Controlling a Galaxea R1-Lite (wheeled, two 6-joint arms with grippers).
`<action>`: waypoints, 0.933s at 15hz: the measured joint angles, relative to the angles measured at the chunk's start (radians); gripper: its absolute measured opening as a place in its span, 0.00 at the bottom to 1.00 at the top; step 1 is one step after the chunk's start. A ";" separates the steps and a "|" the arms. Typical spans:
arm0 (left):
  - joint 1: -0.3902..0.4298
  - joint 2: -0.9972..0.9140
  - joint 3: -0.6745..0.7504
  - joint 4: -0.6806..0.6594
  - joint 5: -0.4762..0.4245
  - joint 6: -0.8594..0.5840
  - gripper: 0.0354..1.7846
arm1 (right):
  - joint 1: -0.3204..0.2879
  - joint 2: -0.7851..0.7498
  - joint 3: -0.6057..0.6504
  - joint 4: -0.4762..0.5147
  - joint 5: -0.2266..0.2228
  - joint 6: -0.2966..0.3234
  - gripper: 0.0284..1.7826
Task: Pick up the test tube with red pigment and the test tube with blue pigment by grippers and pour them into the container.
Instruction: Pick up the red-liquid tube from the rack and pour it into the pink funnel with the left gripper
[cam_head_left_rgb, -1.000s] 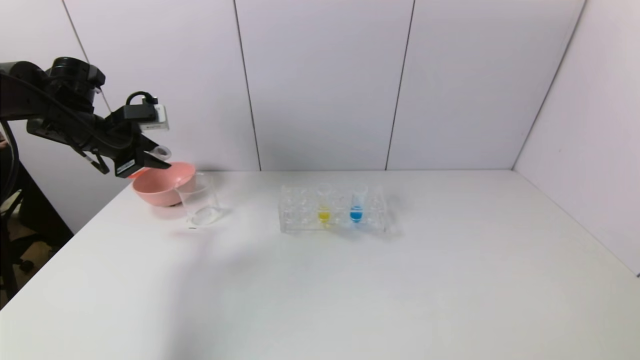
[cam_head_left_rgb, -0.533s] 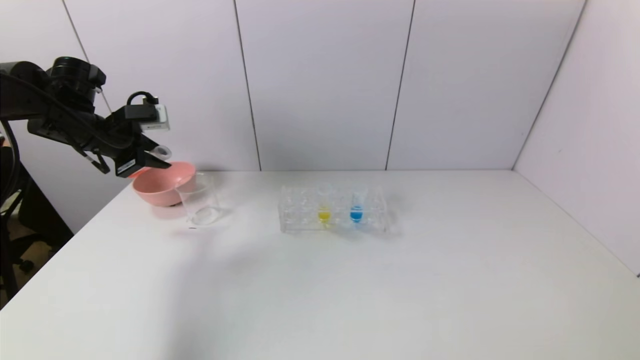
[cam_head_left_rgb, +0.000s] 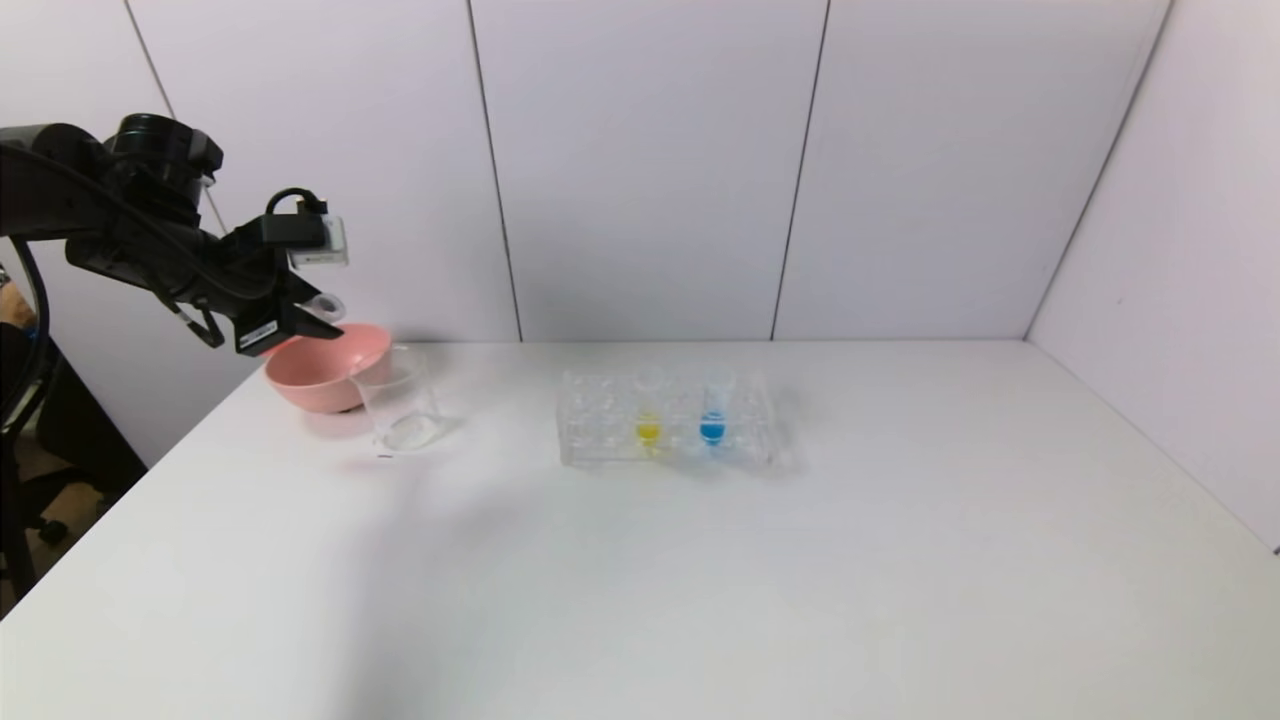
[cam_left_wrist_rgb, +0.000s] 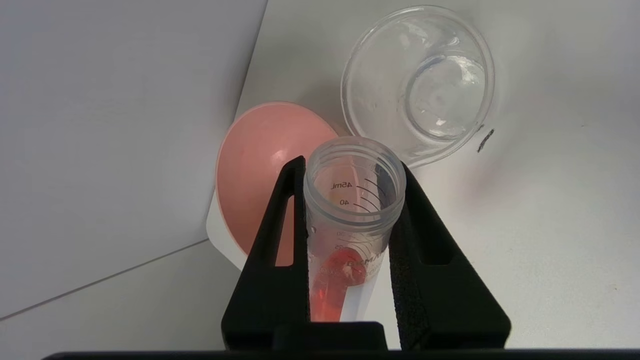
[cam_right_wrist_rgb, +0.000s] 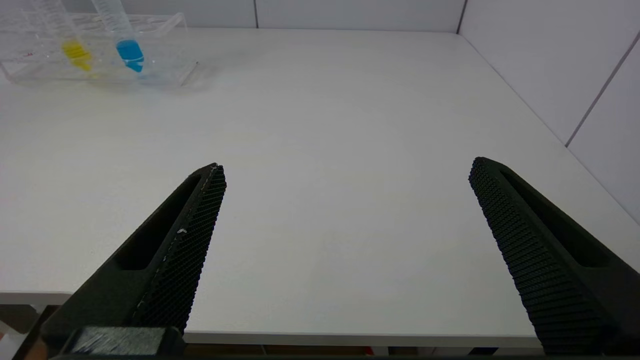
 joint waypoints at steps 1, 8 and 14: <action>-0.004 0.001 0.000 -0.001 0.025 0.011 0.25 | 0.000 0.000 0.000 0.000 0.000 0.000 1.00; -0.027 0.007 0.000 -0.035 0.106 0.101 0.25 | 0.000 0.000 0.000 0.000 0.000 0.000 1.00; -0.052 0.016 0.000 -0.046 0.168 0.102 0.25 | 0.000 0.000 0.000 0.000 0.000 0.000 1.00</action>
